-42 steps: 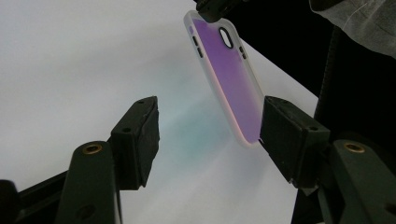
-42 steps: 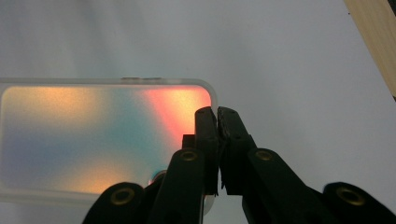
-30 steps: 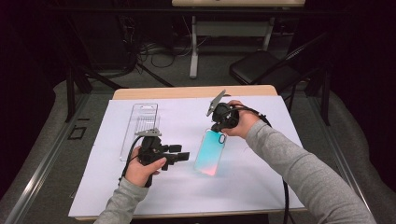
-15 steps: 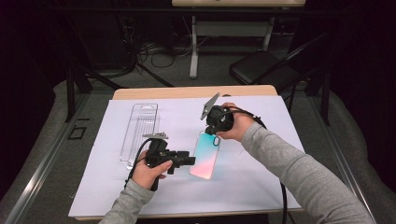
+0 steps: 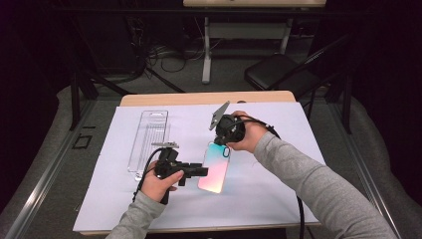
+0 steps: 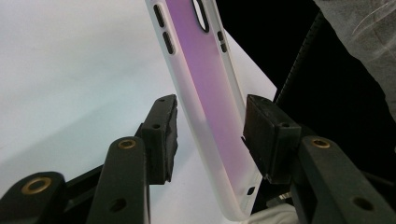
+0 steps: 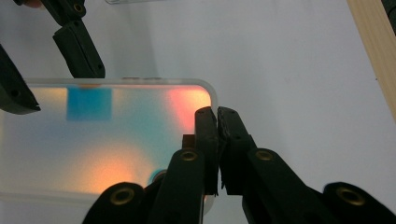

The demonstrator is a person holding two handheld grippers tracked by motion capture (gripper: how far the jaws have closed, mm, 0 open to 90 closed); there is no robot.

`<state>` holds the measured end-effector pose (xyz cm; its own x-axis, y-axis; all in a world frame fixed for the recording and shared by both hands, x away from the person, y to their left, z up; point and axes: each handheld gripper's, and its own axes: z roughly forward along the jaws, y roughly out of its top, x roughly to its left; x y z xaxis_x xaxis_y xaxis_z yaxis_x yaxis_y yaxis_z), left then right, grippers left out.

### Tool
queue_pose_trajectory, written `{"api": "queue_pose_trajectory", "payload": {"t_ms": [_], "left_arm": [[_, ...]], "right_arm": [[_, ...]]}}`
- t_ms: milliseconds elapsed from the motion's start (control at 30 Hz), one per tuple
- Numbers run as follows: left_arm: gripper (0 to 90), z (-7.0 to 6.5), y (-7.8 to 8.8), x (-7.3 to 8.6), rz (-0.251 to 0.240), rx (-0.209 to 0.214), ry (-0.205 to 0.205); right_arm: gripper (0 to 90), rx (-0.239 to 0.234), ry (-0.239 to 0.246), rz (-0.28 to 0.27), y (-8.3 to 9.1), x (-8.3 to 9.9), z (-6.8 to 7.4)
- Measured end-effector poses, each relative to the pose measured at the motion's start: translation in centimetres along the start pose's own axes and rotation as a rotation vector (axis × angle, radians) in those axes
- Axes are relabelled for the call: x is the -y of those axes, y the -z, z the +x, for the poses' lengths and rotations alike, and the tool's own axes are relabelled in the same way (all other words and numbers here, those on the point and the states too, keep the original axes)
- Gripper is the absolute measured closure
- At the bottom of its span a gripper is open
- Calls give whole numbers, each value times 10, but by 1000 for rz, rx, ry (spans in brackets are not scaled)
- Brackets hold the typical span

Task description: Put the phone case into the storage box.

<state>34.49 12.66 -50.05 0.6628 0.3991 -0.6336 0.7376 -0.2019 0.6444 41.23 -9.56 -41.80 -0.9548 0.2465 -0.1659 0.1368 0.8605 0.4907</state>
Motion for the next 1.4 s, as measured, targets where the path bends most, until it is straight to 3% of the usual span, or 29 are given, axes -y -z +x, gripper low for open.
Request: {"api": "queue_pose_trajectory", "payload": {"t_ms": [133,633,900,1400], "left_arm": [[553,-1,0,0,-7,0,17],[595,0,1,1,6,-10,12],[597,2,2,1,10,-43,-17],[655,2,1,1,17,-32,-28]], "right_arm": [[881,4,15,-5,0,-1,3],[881,39,82,-42,4,-6,18],[880,71,110,-56,6,-5,25],[880,121,164,-62,6,-5,44]]}}
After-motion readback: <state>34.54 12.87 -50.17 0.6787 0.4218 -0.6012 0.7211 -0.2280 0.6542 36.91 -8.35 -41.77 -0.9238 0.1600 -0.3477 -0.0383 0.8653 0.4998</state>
